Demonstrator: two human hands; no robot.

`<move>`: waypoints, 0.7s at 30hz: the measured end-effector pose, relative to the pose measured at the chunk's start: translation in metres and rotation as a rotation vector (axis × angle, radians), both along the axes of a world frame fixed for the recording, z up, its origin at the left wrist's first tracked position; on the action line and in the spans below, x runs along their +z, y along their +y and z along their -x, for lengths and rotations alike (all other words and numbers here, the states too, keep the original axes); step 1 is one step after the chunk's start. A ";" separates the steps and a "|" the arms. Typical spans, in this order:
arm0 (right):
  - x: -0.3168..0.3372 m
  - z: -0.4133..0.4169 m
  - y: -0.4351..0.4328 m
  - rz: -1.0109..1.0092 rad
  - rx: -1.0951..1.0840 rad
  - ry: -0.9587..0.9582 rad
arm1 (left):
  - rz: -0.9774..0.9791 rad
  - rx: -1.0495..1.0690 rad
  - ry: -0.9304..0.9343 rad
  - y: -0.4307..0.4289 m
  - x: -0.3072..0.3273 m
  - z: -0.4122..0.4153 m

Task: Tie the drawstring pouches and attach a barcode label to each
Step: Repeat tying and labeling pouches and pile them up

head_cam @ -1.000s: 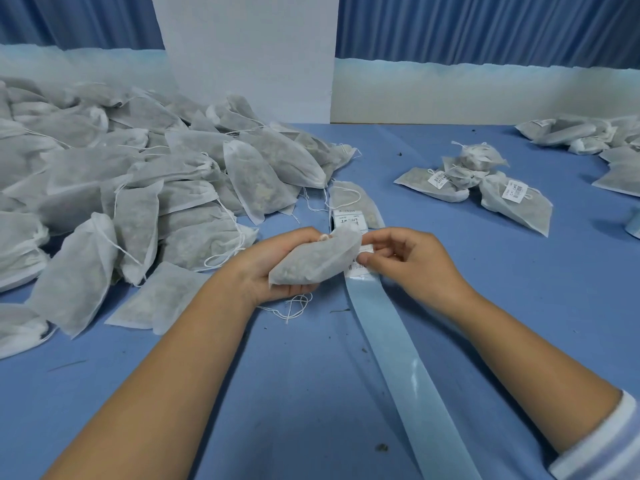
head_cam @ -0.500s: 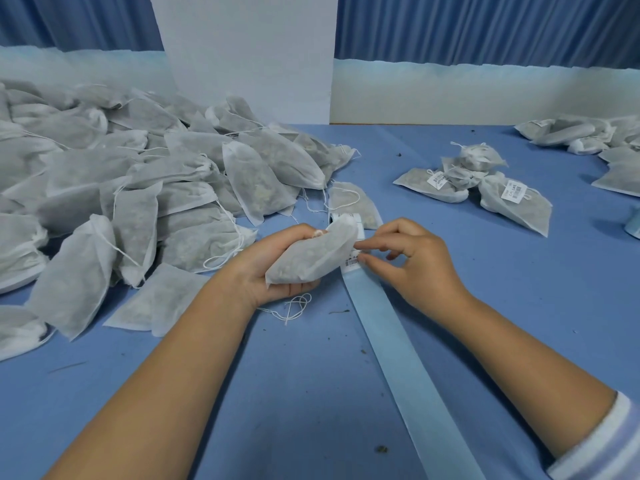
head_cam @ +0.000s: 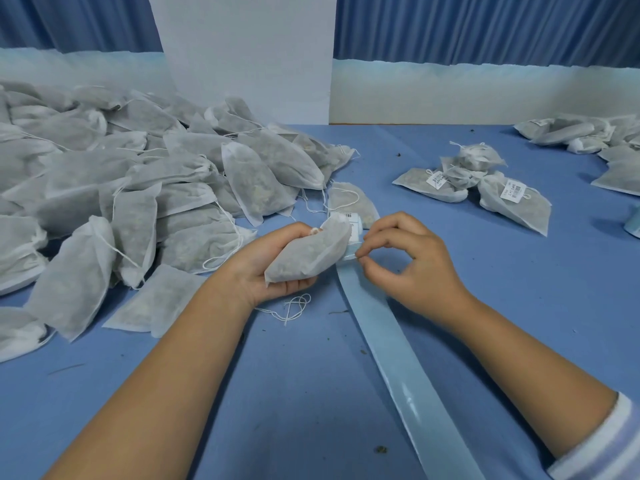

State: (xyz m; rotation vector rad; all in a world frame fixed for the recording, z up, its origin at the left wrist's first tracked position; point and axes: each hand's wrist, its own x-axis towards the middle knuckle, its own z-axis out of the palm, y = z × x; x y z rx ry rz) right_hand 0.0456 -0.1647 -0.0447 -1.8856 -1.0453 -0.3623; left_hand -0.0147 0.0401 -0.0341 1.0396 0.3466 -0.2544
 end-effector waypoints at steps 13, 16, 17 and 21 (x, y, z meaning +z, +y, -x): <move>0.010 0.000 0.003 -0.177 0.054 0.562 | -0.546 -0.212 -0.220 -0.008 0.007 0.007; 0.006 0.002 0.004 -0.172 0.138 0.601 | -0.519 -0.268 -0.272 -0.015 0.007 0.008; 0.006 0.002 0.003 -0.181 0.123 0.599 | -0.502 -0.282 -0.272 -0.017 0.007 0.008; 0.007 0.000 0.003 -0.241 0.078 0.629 | -0.507 -0.351 -0.252 -0.016 0.006 0.008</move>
